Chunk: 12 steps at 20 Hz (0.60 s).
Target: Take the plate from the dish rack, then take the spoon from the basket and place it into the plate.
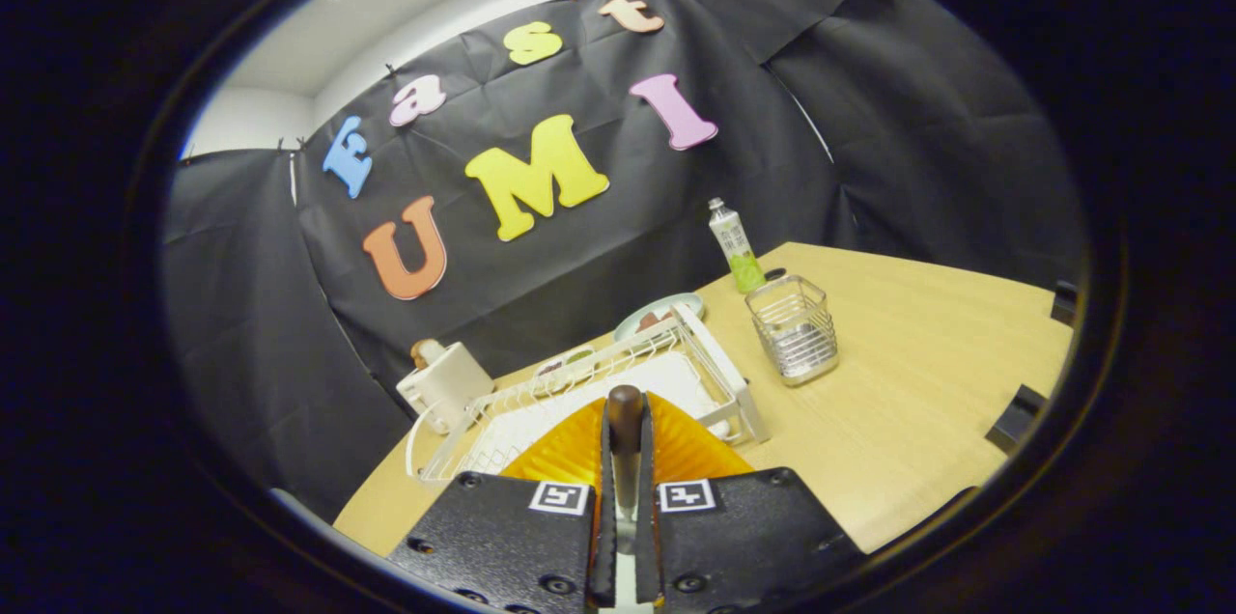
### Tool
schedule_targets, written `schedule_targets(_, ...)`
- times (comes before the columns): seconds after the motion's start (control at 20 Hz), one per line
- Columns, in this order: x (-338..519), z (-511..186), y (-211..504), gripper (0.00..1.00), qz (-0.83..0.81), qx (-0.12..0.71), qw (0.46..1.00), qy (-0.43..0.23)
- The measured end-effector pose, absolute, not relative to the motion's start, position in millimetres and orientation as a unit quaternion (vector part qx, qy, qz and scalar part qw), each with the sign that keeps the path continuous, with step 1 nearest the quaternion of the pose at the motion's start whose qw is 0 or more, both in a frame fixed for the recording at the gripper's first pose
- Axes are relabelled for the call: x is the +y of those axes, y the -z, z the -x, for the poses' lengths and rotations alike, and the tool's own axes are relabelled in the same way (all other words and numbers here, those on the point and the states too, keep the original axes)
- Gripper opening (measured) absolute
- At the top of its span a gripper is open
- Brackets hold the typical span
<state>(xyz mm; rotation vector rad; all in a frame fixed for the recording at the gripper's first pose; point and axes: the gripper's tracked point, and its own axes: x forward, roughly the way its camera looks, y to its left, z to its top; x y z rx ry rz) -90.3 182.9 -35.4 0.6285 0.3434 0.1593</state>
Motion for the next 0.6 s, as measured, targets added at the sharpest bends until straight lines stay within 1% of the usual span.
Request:
schedule_targets(0.2,194,100,39,0.16,-0.294,0.168,0.936,-0.094)
schedule_targets(0.25,193,99,40,0.20,-0.286,0.164,0.939,-0.096)
schedule_targets(0.4,175,98,34,0.43,-0.277,0.140,0.948,-0.072)
schedule_targets(0.45,166,99,28,0.57,-0.273,0.128,0.951,-0.065)
schedule_targets(0.6,143,100,10,0.77,-0.256,0.085,0.962,-0.042)
